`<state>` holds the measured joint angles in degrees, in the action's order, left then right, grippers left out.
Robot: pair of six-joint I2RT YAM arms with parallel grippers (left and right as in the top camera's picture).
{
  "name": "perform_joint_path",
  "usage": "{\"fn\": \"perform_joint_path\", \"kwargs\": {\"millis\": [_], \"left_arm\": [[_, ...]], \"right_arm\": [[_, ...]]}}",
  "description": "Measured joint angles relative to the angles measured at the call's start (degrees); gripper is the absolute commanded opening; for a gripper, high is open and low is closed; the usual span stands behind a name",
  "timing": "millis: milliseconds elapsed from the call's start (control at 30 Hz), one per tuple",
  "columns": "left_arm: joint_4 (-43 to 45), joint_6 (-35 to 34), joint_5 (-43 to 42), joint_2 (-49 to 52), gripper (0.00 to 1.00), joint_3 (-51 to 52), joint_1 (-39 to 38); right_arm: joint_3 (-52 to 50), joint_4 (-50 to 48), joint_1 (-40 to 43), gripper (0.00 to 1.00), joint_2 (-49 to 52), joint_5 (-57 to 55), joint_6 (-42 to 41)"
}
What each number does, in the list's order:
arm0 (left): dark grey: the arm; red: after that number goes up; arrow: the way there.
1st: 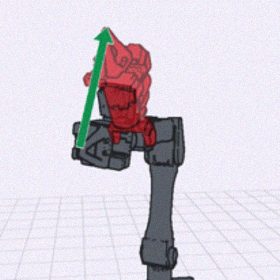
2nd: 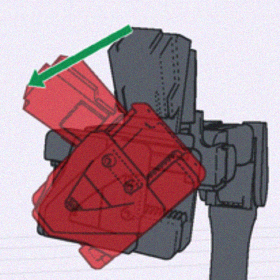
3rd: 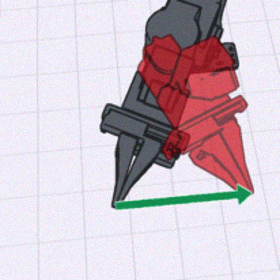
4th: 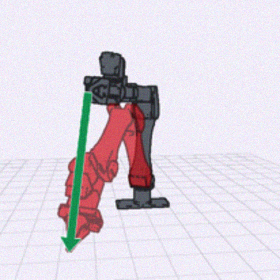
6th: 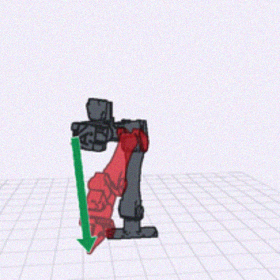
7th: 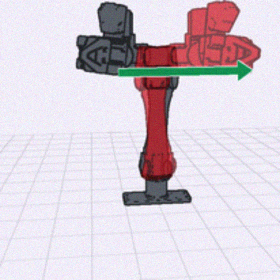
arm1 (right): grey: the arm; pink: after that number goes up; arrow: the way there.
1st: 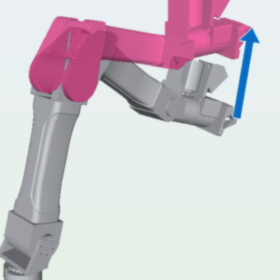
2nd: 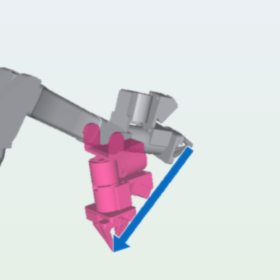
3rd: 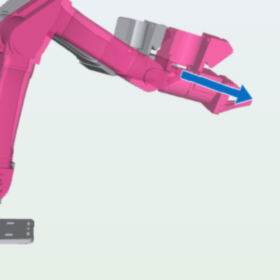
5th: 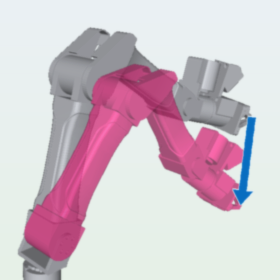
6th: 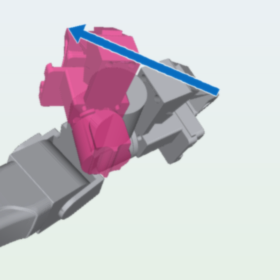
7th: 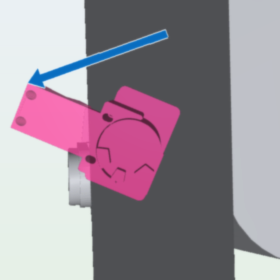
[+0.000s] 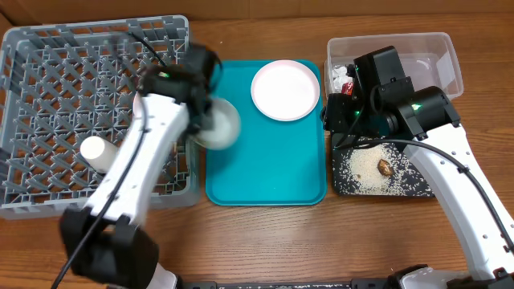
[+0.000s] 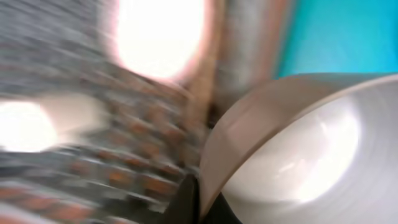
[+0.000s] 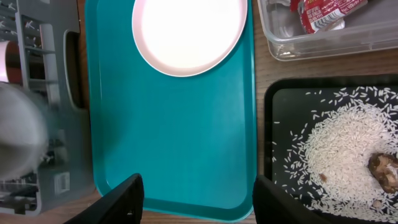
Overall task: Sort waste into correct bins and load items into the dishwasher
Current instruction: 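Carry the white bowl with the left gripper and place it in the rack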
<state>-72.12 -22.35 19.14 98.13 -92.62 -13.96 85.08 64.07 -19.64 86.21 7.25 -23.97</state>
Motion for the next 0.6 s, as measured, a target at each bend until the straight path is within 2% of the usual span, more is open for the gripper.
{"fn": "perform_joint_path", "kwargs": {"millis": [167,267,400,600], "left_arm": [[-0.17,0.02,23.32,-3.39,0.04,-4.87,4.66],[5.68,0.55,33.79,-3.21,0.04,-4.87,8.04],[12.72,5.03,40.83,-0.94,0.04,-4.87,12.96],[17.38,9.57,44.33,5.35,0.04,-4.87,20.65]], "right_arm": [[0.00,0.00,-0.02,0.58,0.00,0.00,0.00],[0.00,0.00,0.00,0.57,0.00,-0.02,0.00],[0.00,-0.02,0.00,0.57,0.00,-0.02,0.00],[0.00,0.00,0.00,0.58,0.00,-0.02,0.00]]}}
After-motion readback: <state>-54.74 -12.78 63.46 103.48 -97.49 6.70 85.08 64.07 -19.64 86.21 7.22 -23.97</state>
